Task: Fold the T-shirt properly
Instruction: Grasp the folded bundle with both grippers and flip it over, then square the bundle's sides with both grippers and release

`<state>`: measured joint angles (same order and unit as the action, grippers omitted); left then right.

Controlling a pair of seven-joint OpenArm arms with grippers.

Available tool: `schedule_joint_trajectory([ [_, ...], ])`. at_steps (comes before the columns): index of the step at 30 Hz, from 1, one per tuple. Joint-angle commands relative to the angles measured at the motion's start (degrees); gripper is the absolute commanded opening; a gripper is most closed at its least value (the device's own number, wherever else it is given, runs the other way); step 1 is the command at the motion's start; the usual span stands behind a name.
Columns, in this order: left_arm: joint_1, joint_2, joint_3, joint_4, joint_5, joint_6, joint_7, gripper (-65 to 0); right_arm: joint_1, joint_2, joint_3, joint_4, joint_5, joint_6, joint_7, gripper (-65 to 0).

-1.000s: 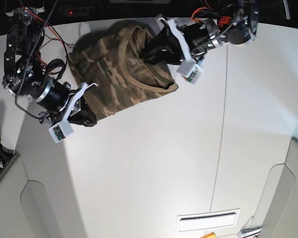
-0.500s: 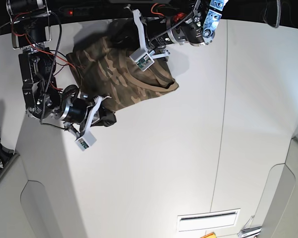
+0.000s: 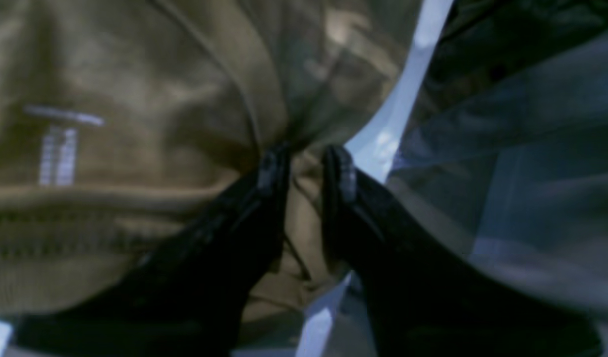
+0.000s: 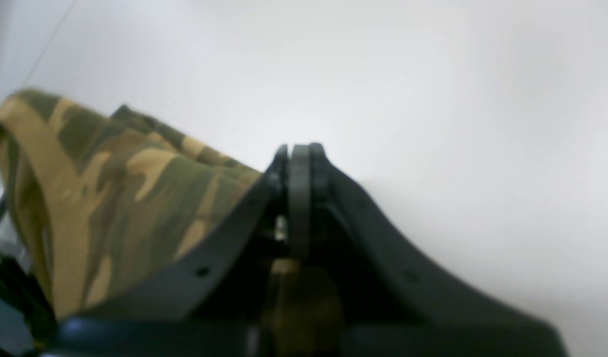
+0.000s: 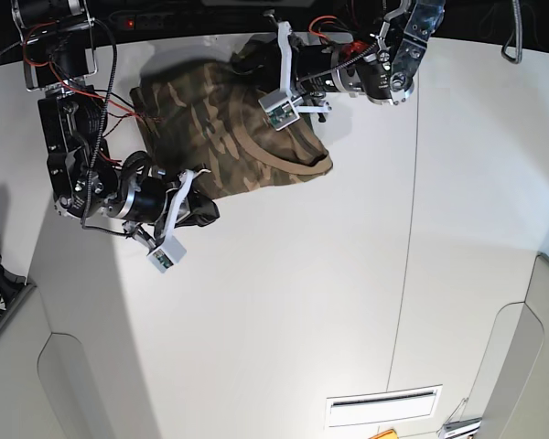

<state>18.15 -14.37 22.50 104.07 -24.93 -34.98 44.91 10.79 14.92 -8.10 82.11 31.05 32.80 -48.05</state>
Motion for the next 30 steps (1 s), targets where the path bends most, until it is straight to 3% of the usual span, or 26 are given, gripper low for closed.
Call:
schedule_joint_trajectory([
  [1,-1.0,-0.6,-0.1,0.7,0.9,0.3,-0.2,-50.6,1.1,0.5,0.8,0.8,0.7,0.4,0.7,-65.0],
  [3,-2.7,-1.2,-0.1,0.4,2.4,0.5,-0.5,-50.6,1.1,0.5,1.5,0.8,0.7,0.4,0.6,-65.0],
  [7,-6.8,-2.0,-1.2,-2.1,7.7,5.9,-2.4,-50.6,1.1,0.5,3.1,0.8,0.7,0.4,0.3,-65.0],
  [10,-9.5,-2.0,-3.7,-4.9,9.4,7.4,-4.4,-50.7,1.0,0.5,4.3,0.8,1.0,0.4,-0.6,-65.0],
  [14,-13.0,-1.9,-7.8,-7.3,9.5,7.4,-6.2,-50.6,0.9,0.5,5.9,0.8,2.7,0.4,-1.9,-65.0],
  [18,-15.5,-1.8,-12.1,-6.6,7.6,12.0,-5.6,-50.6,0.9,0.5,8.5,0.9,4.1,0.4,-2.4,-65.0],
  [21,-14.7,-1.8,-15.5,-4.3,5.2,11.5,-4.5,-50.7,0.9,0.5,11.5,0.9,4.1,0.4,-2.5,-65.0],
  [26,-10.7,-1.8,-18.3,-0.1,-0.2,7.3,-3.8,-50.6,0.9,0.5,15.4,0.9,4.1,0.4,-2.6,-65.0],
  [30,-7.3,-1.8,-18.4,2.6,-1.9,7.1,-1.3,-50.7,0.3,0.5,15.5,0.8,5.7,0.4,-3.9,-65.0],
])
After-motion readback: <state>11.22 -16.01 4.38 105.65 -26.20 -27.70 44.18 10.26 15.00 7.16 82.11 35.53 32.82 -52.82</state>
